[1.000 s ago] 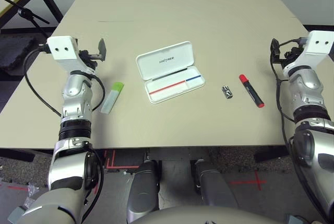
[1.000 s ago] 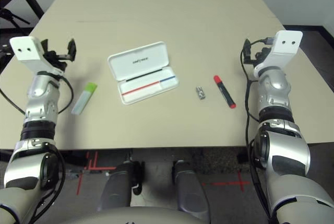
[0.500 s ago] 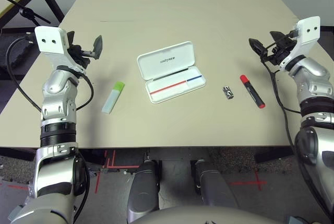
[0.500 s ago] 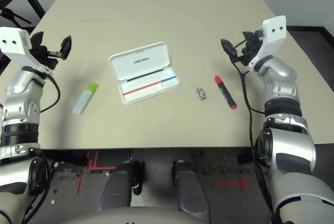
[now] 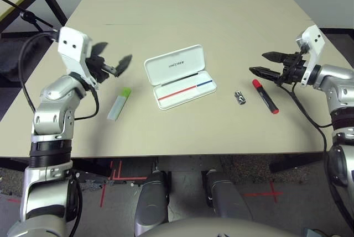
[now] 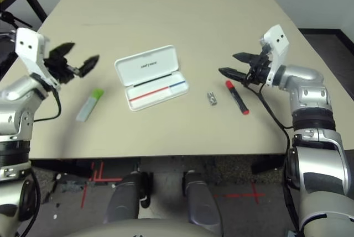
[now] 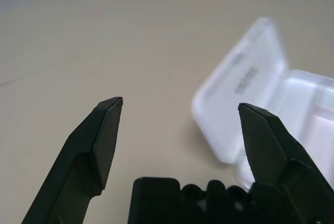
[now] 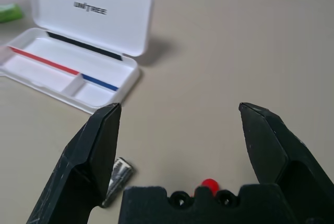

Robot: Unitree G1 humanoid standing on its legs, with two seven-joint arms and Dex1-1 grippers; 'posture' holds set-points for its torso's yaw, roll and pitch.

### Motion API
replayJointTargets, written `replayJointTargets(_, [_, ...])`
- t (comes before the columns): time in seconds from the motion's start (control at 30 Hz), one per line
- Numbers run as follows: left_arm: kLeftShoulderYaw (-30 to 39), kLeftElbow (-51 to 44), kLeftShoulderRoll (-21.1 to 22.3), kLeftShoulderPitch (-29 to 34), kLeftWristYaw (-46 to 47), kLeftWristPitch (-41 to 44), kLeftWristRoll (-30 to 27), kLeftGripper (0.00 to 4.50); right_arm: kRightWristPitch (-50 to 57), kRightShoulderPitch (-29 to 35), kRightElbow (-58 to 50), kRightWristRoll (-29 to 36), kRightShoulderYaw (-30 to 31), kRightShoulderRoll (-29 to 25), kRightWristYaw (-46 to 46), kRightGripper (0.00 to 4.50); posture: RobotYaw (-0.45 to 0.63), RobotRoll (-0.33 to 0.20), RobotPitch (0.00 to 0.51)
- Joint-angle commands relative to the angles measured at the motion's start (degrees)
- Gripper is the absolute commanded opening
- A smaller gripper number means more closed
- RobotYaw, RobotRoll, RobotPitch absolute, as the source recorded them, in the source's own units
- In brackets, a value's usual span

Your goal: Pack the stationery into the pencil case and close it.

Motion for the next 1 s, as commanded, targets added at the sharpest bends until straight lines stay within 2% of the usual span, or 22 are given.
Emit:
replayJointTargets(0.03, [-2.49, -5.95, 1.50, 1.51, -3.55, 3.99, -2.42, 4.48, 1.89, 0.85, -2.50, 0.50, 1.23, -0.93, 1.52, 4.50, 0.03, 0.000, 0.127])
replayJointTargets(0.3, [-8.05, -9.92, 1.52, -0.01, -6.27, 8.97, -2.88, 4.48, 5.70, 1.56, -6.82, 2.05, 2.68, -0.44, 3.91, 4.50, 0.03, 0.000, 0.133])
replayJointTargets(0.63, [-19.26, -6.65, -0.80, -3.36, -7.41, 11.74, 1.10, 4.48, 7.58, 2.59, -9.17, 1.48, 6.00, -0.87, 7.11, 4.50, 0.03, 0.000, 0.130])
replayJointTargets(1.0, [-25.43, -4.45, -0.58, -4.88, -9.13, 12.84, 5.67, 4.48, 8.17, 4.18, -11.81, 1.70, 6.53, -0.41, 5.06, 4.50, 0.01, 0.000, 0.131])
